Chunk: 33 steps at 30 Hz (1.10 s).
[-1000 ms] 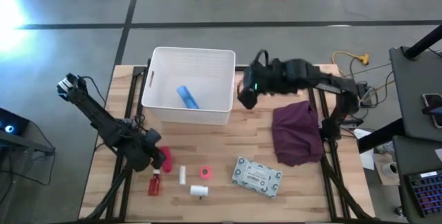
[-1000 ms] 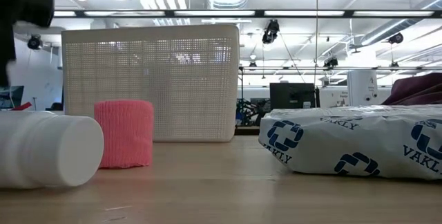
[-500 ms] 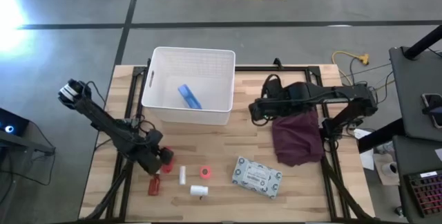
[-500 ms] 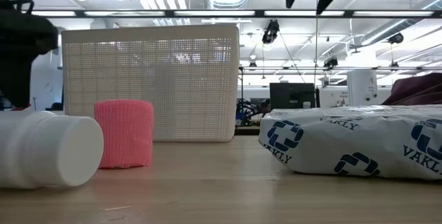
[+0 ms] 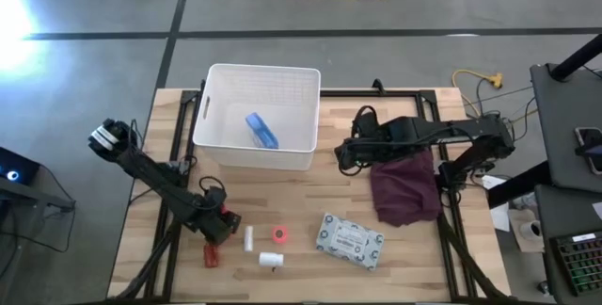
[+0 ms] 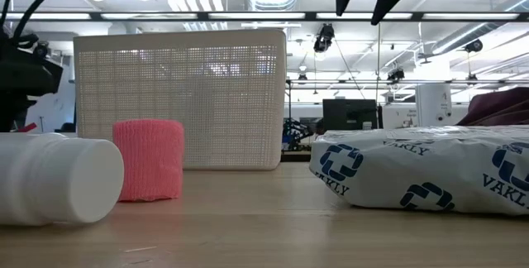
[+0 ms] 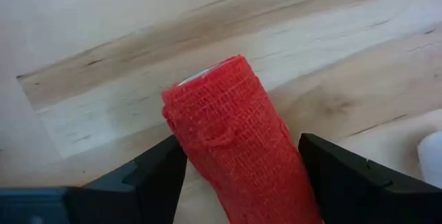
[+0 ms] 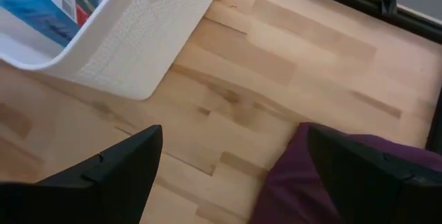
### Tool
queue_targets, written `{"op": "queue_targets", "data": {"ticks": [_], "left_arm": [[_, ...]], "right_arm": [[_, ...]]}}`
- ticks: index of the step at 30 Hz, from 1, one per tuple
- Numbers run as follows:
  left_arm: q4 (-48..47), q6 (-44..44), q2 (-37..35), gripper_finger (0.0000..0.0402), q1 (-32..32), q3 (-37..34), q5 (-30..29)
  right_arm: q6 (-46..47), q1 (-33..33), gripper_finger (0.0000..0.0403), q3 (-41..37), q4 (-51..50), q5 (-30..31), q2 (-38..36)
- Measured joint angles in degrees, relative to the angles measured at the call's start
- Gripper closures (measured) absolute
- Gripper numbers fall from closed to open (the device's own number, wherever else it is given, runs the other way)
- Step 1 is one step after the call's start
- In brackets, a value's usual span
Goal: Pick & place medical supplies in basket/bin
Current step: Put the red bandage into the white bin
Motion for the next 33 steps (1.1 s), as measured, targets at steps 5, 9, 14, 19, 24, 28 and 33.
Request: {"op": "queue_targets", "data": {"ticks": [5, 9, 14, 19, 24, 28, 33], "left_arm": [[-0.31, 0.31, -0.99, 0.0181, 0.09, 0.00, -0.12], [-0.30, 0.41, -2.00, 0.0238, 0.13, 0.01, -1.49], [-0.42, 6.83, -5.60, 0.0300, 0.13, 4.15, -7.76], [-0.86, 22.51, -13.21, 0.0317, 0.11, 14.61, -16.90], [-10.84, 37.18, -20.15, 0.0317, 3.28, 26.38, -36.39], [-19.31, 51.99, -23.66, 0.0317, 16.56, 33.43, -44.42], [-19.14, 76.12, -24.05, 0.0301, 41.88, 38.95, -37.75]], "right_arm": [[-1.80, -0.09, 0.0056, -0.15, -0.09, 0.11, 0.06], [-2.64, -0.03, 0.0062, -0.17, -0.20, 1.62, 0.05], [-4.73, -0.38, 0.0066, 0.09, -0.28, 2.25, -0.68], [-5.98, -1.03, 0.0067, 0.09, -0.22, 2.67, -2.23], [-6.56, -1.32, 0.0067, 0.11, -0.22, 4.55, -4.34], [-7.47, -2.06, 0.0067, 0.11, -0.11, 5.37, -5.38], [-9.64, -2.20, 0.0067, 0.11, 0.79, 5.23, -5.43]]}}
